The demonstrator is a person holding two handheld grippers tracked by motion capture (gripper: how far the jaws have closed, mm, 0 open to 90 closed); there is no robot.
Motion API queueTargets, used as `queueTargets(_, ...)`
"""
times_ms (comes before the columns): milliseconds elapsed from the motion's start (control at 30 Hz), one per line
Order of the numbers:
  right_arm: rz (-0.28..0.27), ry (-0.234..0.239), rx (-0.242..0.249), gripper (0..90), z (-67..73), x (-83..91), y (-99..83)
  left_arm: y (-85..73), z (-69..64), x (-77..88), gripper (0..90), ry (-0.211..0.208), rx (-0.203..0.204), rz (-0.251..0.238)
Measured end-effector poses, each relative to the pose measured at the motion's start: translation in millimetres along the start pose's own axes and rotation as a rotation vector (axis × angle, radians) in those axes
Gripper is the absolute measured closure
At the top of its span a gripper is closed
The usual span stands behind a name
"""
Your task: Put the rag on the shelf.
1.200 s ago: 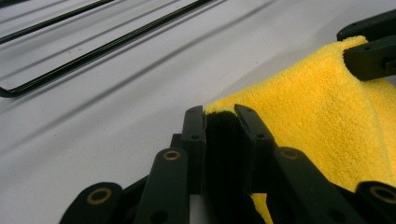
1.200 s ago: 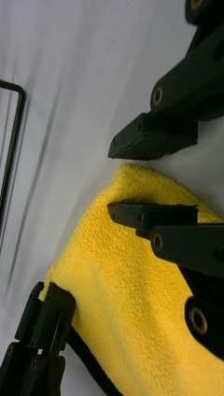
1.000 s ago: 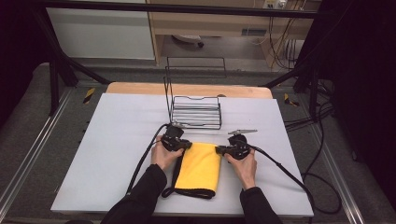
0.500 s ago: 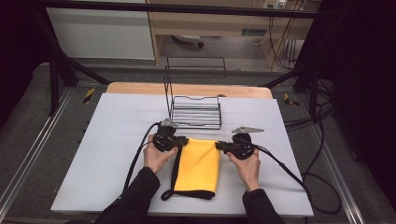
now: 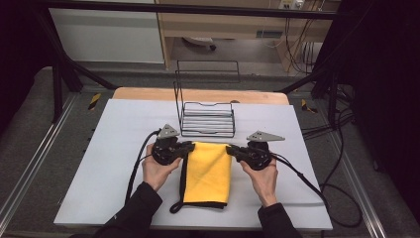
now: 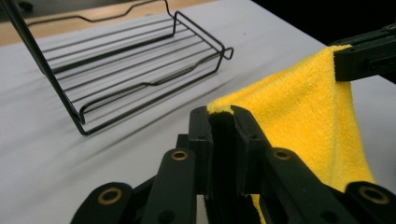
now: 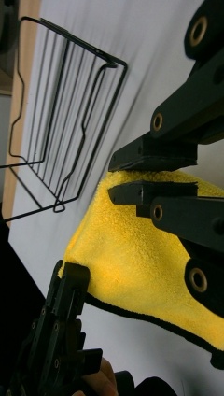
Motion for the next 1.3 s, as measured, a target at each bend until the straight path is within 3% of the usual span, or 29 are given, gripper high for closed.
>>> queueTargets(233,-0.078,-0.005,0.045,83.7,10.5,12.2,19.2,15.5,-8.0,21.8,79.2,0.004,-0.024,-0.091)
queueTargets(400,-0.112,-0.013,0.063,83.7,14.1,19.5,28.0,22.1,-13.3,30.3,79.2,-0.001,-0.035,-0.125)
queueTargets(633,-0.200,-0.028,0.112,83.7,21.0,37.5,50.5,43.5,-25.8,50.1,79.1,-0.008,-0.057,-0.212)
queueTargets(967,-0.288,-0.065,0.176,83.8,27.8,53.7,81.4,69.4,-32.1,66.1,79.2,0.005,-0.081,-0.302)
queueTargets(1300,-0.369,-0.094,0.205,83.8,31.4,67.0,101.7,90.3,-40.1,79.4,79.2,0.006,-0.094,-0.395)
Point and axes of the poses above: each handheld gripper's, and its own axes: x roughly backward along the jaws, y roughly out of its top, z roughly to its left, the point moved 9 cm from there along -x, roughly forward along the jaws, and after that the axes turned 6 degrees about x, right-handed, at the moved point
